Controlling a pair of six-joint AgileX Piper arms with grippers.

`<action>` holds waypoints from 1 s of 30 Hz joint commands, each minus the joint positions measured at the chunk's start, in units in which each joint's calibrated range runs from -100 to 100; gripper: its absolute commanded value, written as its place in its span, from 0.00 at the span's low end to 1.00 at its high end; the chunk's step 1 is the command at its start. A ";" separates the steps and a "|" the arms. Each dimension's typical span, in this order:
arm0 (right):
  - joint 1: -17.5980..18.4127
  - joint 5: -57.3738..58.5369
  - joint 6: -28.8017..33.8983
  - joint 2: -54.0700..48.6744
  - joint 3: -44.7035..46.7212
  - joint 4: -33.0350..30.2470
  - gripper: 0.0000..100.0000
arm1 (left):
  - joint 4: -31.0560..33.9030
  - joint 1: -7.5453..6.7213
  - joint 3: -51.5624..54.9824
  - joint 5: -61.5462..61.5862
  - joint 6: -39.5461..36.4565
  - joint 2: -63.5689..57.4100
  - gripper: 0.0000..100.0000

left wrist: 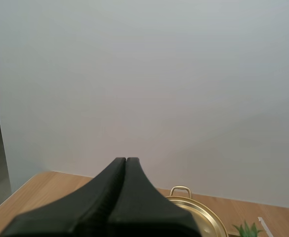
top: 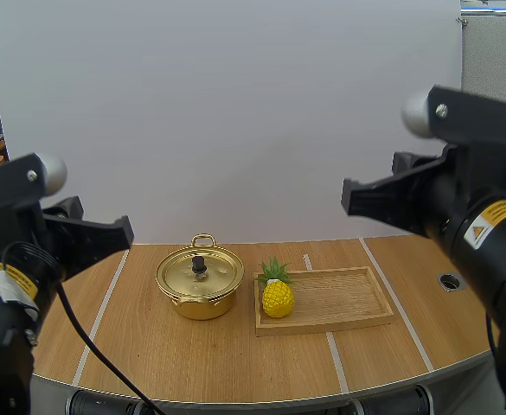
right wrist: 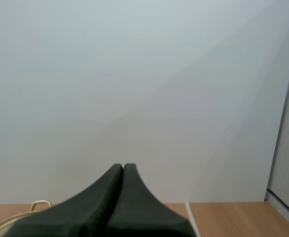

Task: Open the pot, put the grape inside, and close it

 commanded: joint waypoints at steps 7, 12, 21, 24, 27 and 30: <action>-0.15 -3.32 0.09 -0.29 12.79 -1.11 0.00 | 0.73 0.07 8.62 -14.39 0.17 -0.27 0.00; -0.15 -14.38 0.09 -0.29 21.56 -1.11 0.00 | 0.73 0.07 17.48 -36.12 0.17 -0.27 0.00; -0.15 -37.70 0.09 -0.29 36.47 -1.11 0.00 | 0.73 0.07 32.95 -54.65 0.51 -0.27 0.00; -0.15 -43.85 0.09 -0.29 40.59 -1.11 0.00 | 0.73 0.07 35.41 -56.90 0.51 -0.27 0.00; -0.15 -46.21 0.09 -0.29 43.24 -1.11 0.00 | 0.73 0.07 37.08 -57.32 0.51 -0.27 0.00; -0.15 -46.21 0.09 -0.29 45.71 -1.11 0.00 | 0.73 0.07 38.44 -57.59 0.51 -0.27 0.00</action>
